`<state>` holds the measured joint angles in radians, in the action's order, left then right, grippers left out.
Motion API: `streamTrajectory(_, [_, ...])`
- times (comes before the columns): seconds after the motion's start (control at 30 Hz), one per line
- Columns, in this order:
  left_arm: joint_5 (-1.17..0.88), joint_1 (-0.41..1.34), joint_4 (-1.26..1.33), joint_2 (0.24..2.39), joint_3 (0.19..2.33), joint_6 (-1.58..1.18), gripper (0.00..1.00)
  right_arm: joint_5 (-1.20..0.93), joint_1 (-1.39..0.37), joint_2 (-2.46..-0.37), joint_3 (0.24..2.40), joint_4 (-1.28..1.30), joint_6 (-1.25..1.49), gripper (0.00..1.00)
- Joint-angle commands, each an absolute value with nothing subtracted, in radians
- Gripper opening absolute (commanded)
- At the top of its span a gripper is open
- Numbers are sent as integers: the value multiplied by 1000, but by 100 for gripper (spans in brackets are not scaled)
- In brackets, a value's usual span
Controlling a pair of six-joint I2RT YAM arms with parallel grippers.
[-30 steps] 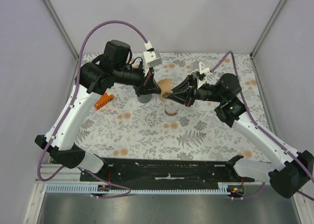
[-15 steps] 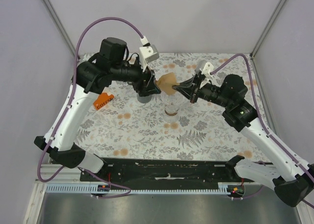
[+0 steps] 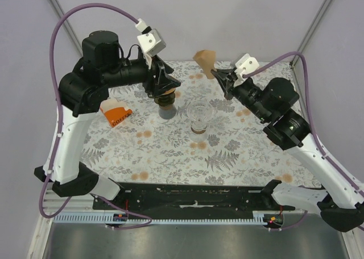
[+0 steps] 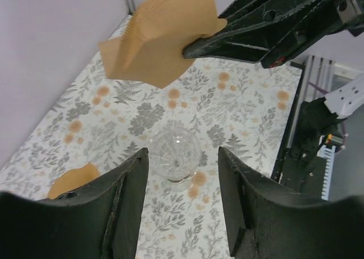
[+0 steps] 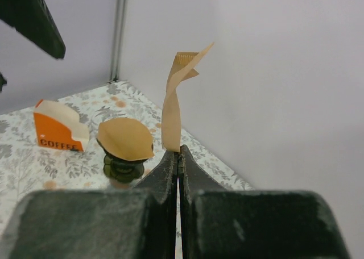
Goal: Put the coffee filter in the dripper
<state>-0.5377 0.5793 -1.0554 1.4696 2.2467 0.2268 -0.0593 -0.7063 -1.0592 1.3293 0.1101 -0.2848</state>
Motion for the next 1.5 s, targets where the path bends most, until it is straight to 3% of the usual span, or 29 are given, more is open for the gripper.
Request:
streamTrajectory(0.0, [-633, 580, -951, 1545, 2267, 55, 60, 141, -745, -1140, 1426, 69, -344, 0])
streamTrajectory(0.27, [-531, 637, -879, 1667, 2410, -34, 81, 224, -782, -1241, 1520, 118, -247, 0])
streamTrajectory(0.53, [-307, 646, -865, 1713, 2477, -61, 85, 239, -808, -1333, 1598, 182, -189, 0])
streamTrajectory(1.07, [-45, 646, -848, 1746, 2531, -78, 77, 219, -833, -1408, 1641, 206, -135, 0])
streamTrajectory(1.47, [-91, 663, -896, 1692, 2352, -60, 75, 244, -833, -1433, 1678, 216, -140, 0])
